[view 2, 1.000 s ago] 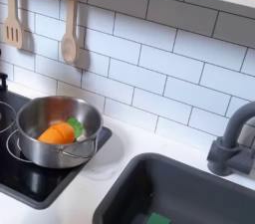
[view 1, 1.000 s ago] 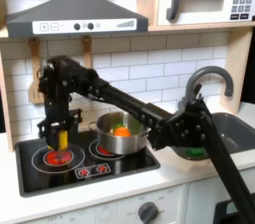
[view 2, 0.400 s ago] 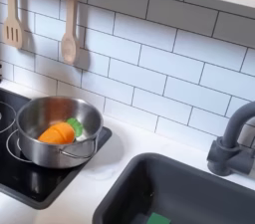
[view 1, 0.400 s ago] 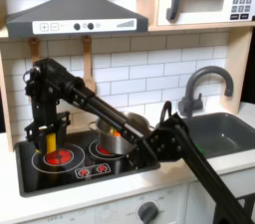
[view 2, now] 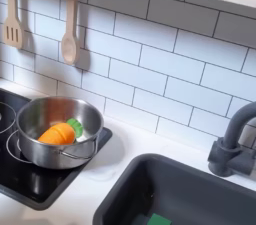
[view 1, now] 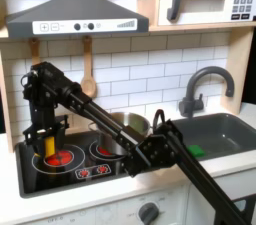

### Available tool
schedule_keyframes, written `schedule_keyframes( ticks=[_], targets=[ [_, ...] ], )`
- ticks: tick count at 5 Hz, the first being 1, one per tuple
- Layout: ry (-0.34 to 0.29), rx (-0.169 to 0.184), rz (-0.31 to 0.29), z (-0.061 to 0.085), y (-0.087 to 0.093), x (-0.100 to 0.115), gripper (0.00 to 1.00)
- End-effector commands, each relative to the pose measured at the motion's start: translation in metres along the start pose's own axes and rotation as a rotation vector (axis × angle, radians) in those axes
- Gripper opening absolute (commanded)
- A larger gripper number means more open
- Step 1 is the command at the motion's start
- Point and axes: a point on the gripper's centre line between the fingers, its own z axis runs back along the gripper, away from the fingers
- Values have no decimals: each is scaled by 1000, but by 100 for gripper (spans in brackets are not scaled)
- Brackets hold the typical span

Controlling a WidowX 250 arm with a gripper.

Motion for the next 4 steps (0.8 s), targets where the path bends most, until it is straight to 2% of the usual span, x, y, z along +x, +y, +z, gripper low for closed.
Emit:
schedule_keyframes(
  ticks=[1, 3, 4],
  targets=[
    [29, -28, -21, -1, -9, -14, 100],
    [-34, -61, -29, 34, -15, -30, 100],
    [-27, -78, -39, 37, -21, -40, 100]
  ],
)
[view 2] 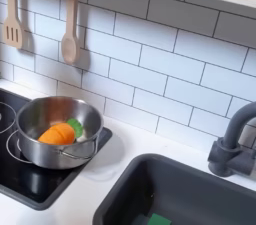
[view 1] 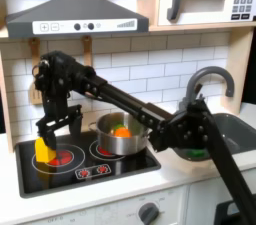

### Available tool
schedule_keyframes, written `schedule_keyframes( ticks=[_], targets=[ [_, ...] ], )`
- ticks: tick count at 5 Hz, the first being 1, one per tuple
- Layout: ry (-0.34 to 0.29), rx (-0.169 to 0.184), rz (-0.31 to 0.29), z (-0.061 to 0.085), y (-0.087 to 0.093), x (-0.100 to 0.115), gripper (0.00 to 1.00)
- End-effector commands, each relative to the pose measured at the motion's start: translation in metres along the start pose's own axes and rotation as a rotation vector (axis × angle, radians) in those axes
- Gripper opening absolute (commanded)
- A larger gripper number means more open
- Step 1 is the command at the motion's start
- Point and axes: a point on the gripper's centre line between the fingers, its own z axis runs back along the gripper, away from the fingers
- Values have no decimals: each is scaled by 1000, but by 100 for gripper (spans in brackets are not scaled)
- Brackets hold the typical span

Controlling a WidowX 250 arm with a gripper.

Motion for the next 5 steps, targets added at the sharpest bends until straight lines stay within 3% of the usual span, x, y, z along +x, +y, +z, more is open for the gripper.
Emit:
schedule_keyframes(
  ticks=[1, 3, 5],
  targets=[
    [9, -54, -17, 13, -14, -31, 100],
    [33, -69, -58, 17, -37, -81, 100],
    [38, -65, -139, 19, -65, -121, 100]
  ],
)
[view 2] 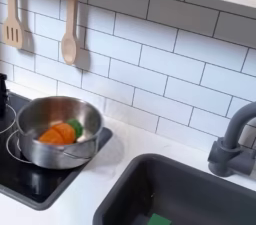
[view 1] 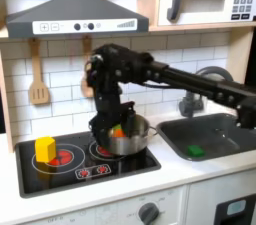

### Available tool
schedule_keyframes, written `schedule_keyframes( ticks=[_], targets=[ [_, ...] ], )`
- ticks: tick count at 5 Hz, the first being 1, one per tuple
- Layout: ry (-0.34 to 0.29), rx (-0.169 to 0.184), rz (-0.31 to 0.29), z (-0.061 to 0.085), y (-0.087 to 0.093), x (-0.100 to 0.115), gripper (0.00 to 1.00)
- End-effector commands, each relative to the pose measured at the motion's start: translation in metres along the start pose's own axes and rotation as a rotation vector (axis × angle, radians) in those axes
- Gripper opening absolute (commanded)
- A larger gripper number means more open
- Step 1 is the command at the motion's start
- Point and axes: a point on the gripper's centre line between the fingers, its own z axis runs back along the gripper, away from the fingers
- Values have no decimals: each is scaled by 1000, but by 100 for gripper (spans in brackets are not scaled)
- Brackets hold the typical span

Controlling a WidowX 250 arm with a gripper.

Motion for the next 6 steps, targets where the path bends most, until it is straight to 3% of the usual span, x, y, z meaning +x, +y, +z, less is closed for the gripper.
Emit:
schedule_keyframes(
  ticks=[1, 2, 3, 5, 6],
  targets=[
    [18, -24, -79, -6, -33, -35, 100],
    [8, -37, -125, -3, -46, -47, 100],
    [-37, 29, -183, -3, -52, -49, 100],
    [-74, 44, -154, -2, -57, -33, 100],
    [-70, 37, -175, -3, -69, -31, 100]
  ],
)
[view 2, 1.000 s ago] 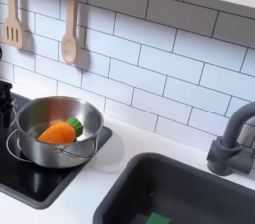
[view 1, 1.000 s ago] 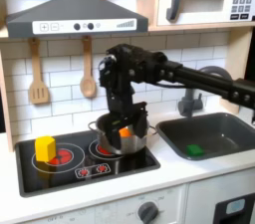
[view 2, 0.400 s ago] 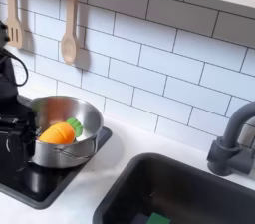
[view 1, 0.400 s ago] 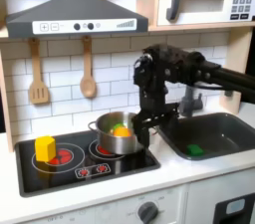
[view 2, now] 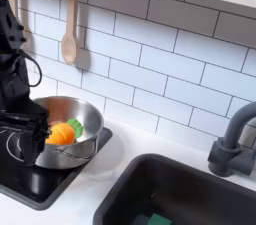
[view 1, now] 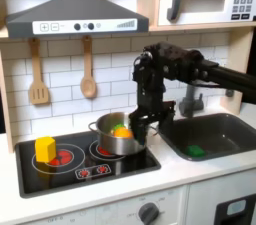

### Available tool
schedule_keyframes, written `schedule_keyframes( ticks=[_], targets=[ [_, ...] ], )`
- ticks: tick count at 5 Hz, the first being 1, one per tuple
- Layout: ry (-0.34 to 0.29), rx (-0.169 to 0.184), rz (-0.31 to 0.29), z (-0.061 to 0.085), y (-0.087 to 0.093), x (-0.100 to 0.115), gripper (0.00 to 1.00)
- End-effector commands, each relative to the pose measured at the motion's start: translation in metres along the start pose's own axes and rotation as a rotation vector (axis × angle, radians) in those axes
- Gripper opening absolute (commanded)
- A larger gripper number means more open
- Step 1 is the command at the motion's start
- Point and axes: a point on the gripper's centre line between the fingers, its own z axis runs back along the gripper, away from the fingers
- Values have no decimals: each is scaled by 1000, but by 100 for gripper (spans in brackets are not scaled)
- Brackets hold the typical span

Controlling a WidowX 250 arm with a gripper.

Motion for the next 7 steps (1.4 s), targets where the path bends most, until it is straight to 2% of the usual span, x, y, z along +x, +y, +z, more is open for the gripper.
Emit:
schedule_keyframes(
  ticks=[1, 2, 3, 4, 6, 7],
  targets=[
    [-23, 0, -29, 1, -19, 11, 100],
    [-48, -2, -26, -9, -20, 20, 100],
    [-121, 24, -10, -10, -17, 29, 100],
    [-146, 34, 10, -6, -11, 43, 100],
    [-170, 23, 38, -7, -7, 65, 100],
    [-146, 31, 31, -13, -6, 77, 100]
  ],
)
